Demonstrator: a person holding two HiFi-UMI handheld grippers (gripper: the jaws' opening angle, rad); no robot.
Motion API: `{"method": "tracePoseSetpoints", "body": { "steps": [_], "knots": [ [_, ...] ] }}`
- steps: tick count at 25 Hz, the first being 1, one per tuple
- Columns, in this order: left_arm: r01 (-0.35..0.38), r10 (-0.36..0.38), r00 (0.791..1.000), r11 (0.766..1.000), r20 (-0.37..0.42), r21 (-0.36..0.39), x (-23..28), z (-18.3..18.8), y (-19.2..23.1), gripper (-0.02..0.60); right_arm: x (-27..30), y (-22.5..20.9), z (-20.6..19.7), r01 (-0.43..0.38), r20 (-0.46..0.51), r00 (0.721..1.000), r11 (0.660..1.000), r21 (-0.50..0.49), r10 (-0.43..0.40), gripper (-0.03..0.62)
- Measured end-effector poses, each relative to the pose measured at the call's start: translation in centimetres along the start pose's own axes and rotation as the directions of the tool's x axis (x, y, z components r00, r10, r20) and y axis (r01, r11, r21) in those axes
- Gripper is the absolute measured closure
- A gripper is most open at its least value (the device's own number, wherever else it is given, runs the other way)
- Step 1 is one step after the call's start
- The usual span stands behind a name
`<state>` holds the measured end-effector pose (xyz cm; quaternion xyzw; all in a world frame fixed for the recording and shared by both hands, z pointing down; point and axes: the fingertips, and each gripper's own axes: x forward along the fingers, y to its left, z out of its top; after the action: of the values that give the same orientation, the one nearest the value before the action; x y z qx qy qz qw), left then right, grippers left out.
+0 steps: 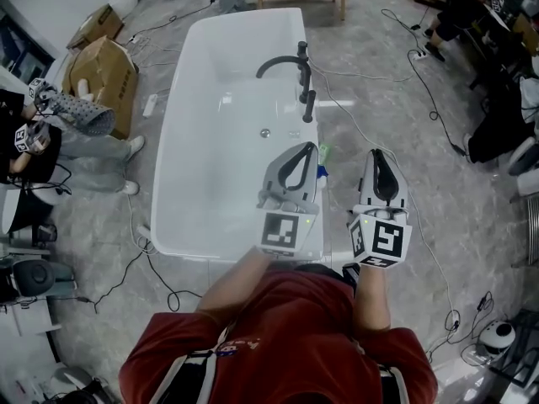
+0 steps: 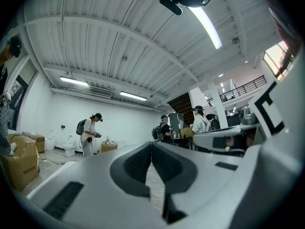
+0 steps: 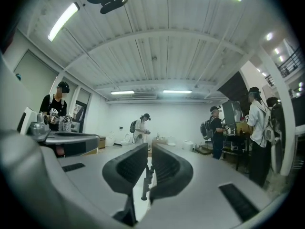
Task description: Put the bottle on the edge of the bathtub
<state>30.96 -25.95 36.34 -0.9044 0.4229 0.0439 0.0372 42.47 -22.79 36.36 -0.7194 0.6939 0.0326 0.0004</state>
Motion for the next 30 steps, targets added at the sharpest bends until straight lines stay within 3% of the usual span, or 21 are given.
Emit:
{"method": "tracePoseSetpoints", "body": {
  "steps": [30],
  "knots": [
    [0.006, -0.006, 1.0, 1.0, -0.011, -0.011, 0.2, -0.4, -0.2, 0.566, 0.3, 1.2, -1.1, -0.045, -0.049, 0.998, 0.998, -0.051, 0.043, 0.582]
  ]
}}
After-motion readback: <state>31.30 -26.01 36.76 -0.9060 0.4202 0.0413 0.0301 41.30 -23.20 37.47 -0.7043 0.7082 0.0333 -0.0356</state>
